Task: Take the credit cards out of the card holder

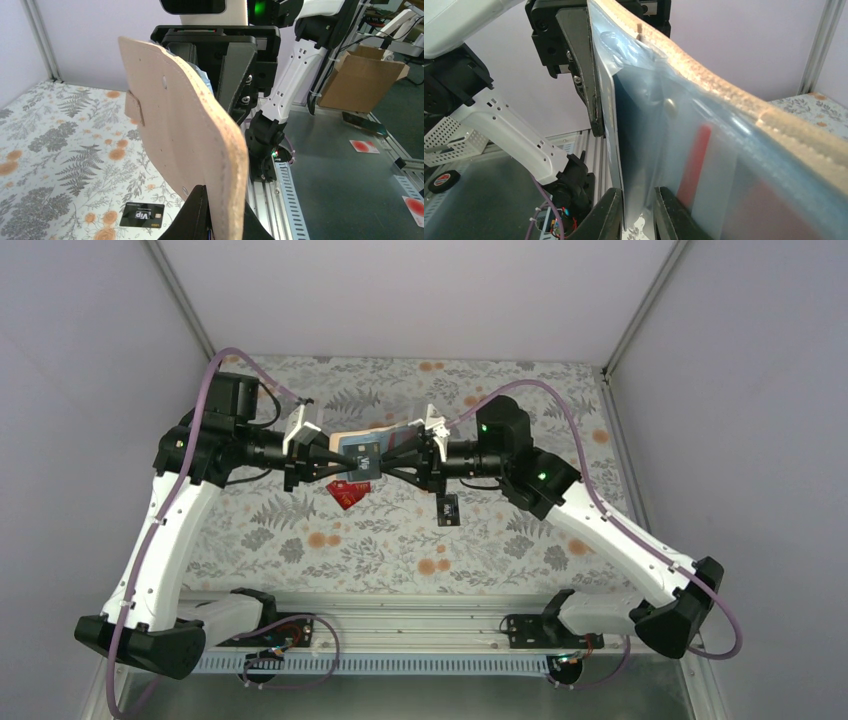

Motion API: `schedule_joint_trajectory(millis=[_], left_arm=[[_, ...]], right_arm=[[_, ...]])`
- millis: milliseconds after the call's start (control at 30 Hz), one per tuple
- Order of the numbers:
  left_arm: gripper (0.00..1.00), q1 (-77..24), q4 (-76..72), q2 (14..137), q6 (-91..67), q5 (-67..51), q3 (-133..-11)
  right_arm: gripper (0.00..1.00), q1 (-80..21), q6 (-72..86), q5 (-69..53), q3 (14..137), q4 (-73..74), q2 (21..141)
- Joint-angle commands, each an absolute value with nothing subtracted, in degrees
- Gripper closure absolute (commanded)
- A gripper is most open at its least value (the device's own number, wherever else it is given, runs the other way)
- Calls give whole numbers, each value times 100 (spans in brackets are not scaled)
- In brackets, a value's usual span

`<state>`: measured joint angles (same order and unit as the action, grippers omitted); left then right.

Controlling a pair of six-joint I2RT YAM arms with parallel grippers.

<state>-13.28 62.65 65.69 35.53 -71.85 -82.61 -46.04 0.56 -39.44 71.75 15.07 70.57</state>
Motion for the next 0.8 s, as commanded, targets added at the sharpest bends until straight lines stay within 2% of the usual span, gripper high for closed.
schedule_joint_trajectory(millis=[0, 533, 700, 767], left_arm=[[98, -1362, 6282, 6499, 3748, -7673, -8397], [98, -1366, 6437, 6508, 4024, -7875, -8327], [98, -1362, 6415, 6507, 3992, -7834, -8298], [98, -1363, 6410, 6502, 3982, -7823, -8288]], right_arm=[[83, -4563, 96, -3743, 7400, 1352, 7229], [85, -4689, 59, -4263, 7624, 1069, 7504], [95, -4711, -91, -4802, 7560, 876, 7371], [96, -4717, -117, -4875, 7508, 803, 7260]])
